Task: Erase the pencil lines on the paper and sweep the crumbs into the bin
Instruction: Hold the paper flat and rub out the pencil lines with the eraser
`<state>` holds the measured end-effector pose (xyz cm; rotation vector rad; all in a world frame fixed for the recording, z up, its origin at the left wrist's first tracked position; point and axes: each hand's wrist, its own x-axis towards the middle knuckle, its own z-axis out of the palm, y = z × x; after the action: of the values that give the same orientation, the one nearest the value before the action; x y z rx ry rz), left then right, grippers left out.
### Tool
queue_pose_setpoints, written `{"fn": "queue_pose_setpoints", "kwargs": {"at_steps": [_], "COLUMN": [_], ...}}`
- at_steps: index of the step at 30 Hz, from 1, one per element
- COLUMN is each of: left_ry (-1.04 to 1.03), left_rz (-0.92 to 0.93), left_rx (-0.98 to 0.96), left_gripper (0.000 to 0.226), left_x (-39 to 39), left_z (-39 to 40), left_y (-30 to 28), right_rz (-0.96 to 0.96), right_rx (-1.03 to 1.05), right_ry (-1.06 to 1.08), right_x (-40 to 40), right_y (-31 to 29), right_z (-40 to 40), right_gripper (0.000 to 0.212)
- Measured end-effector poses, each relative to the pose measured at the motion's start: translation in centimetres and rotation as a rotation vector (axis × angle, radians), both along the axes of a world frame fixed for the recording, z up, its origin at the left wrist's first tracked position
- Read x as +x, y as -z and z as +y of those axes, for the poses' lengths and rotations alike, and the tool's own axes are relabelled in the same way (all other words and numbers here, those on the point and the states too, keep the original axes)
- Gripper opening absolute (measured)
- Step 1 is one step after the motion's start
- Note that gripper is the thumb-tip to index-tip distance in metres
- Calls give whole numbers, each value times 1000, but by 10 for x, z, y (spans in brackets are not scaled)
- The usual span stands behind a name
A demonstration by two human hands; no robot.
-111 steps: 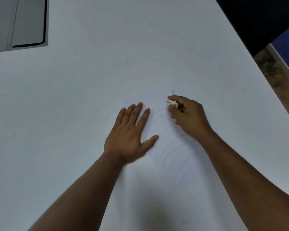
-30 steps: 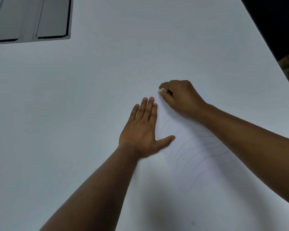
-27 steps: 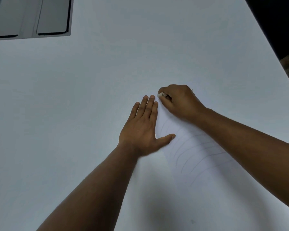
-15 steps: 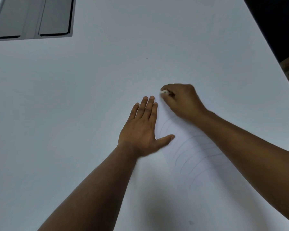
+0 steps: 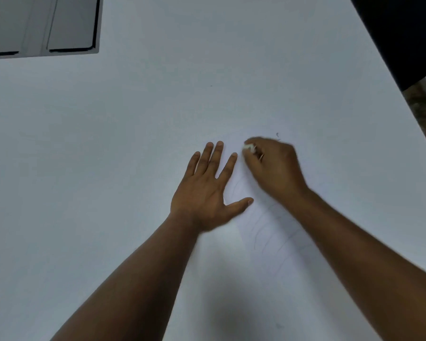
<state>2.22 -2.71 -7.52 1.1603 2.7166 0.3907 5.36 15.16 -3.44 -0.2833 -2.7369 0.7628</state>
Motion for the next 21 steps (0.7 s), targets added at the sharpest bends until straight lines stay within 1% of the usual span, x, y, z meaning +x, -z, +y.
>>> {"fn": "queue_pose_setpoints", "kwargs": {"at_steps": [3, 6, 8, 10, 12, 15, 18, 21], "left_ry": [6, 0, -12, -17, -21, -20, -18, -11], "left_rz": [14, 6, -5, -13, -18, -17, -13, -16], "left_rx": [-9, -32, -42, -48, -50, -56, -55, -60], "left_gripper": [98, 101, 102, 102, 102, 102, 102, 102], "left_x": [0, 1, 1, 1, 1, 1, 0, 0], "left_z": [0, 1, 1, 1, 1, 1, 1, 1], "left_y": [2, 0, -2, -4, -5, -5, -5, -5], "right_rz": [-42, -21, -6, -8, -38, -31, 44, 32], "right_rx": [31, 131, 227, 305, 261, 187, 96, 72], "right_ry": [-39, -12, 57, 186, 292, 315, 249, 181], "right_x": [17, 18, 18, 22, 27, 28, 28, 31], "right_y": [11, 19, 21, 21, 18, 15, 13, 18], "right_z": [-18, -14, 3, 29, 54, 68, 50, 37], "right_gripper": [21, 25, 21, 16, 20, 24, 17, 14]}}
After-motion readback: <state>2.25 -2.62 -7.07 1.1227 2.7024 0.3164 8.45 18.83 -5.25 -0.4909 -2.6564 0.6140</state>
